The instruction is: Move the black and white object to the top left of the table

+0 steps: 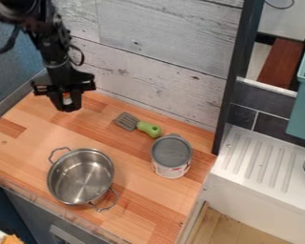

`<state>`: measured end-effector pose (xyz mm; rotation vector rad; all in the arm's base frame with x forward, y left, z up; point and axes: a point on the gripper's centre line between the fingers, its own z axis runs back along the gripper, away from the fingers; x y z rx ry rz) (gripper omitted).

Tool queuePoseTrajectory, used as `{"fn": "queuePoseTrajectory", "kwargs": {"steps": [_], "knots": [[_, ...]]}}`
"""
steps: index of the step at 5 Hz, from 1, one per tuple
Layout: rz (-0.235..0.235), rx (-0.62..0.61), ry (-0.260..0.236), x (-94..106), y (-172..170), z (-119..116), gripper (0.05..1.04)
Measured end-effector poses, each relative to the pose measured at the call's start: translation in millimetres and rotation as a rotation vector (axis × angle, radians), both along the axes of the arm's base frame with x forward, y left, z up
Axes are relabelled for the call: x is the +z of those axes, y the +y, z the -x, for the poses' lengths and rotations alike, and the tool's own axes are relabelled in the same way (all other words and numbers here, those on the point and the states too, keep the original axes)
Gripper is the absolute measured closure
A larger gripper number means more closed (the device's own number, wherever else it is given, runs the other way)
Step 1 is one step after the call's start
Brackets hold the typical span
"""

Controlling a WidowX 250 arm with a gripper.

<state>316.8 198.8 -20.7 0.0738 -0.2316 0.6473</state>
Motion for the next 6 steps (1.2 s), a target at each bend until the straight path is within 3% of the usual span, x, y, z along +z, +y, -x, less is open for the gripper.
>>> {"fn": "queuePoseTrajectory", "kwargs": {"steps": [1, 2, 3, 4, 5, 6], "knots": [[-0.017, 0.0, 0.027, -19.4, 14.7, -11.3, 0.695], [-0.05, 0.005, 0.024, -22.6, 29.1, -27.5, 0.696], [-0.059, 0.015, 0.039, -21.6, 30.0, -26.0, 0.618], [-0.051, 0.026, 0.069, -26.6, 26.3, -18.7, 0.299], [-0.053, 0.036, 0.09, -28.0, 24.4, -15.5, 0.077], [-0.024, 0.02, 0.076, -29.2, 18.4, -16.2, 0.075]]}}
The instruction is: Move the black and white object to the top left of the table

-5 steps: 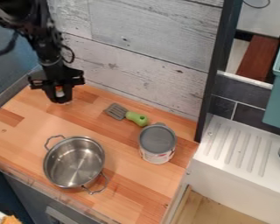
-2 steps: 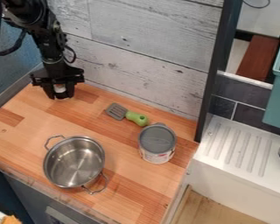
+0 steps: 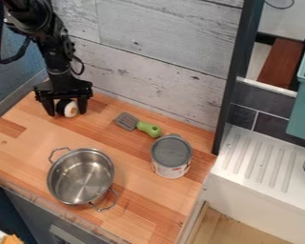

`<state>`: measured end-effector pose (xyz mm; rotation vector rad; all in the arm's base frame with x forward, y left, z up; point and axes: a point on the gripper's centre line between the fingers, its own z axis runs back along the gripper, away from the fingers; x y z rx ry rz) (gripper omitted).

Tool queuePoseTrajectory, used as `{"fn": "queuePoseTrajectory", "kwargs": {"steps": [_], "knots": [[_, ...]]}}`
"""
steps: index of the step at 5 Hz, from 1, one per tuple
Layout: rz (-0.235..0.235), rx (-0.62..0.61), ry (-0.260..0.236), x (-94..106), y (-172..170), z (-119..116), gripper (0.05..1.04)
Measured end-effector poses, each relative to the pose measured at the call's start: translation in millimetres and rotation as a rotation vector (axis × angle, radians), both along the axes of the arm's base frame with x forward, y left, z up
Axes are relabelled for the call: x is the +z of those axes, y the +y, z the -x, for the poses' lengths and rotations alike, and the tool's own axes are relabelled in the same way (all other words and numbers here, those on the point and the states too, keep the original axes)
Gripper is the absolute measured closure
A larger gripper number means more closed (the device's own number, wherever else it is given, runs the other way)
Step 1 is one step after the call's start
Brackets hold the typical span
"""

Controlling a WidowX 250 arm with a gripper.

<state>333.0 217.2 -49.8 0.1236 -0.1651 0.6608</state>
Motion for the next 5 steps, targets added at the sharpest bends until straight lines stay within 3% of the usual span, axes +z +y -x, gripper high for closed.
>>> {"fn": "queuePoseTrajectory", "kwargs": {"steps": [3, 4, 5], "knots": [[-0.013, 0.003, -0.111, 54.9, -8.6, 0.5, 0.083], [-0.015, -0.03, -0.167, 66.8, -16.6, 3.3, 0.083], [-0.019, -0.03, -0.172, 68.1, -15.8, 3.0, 0.083]]}}
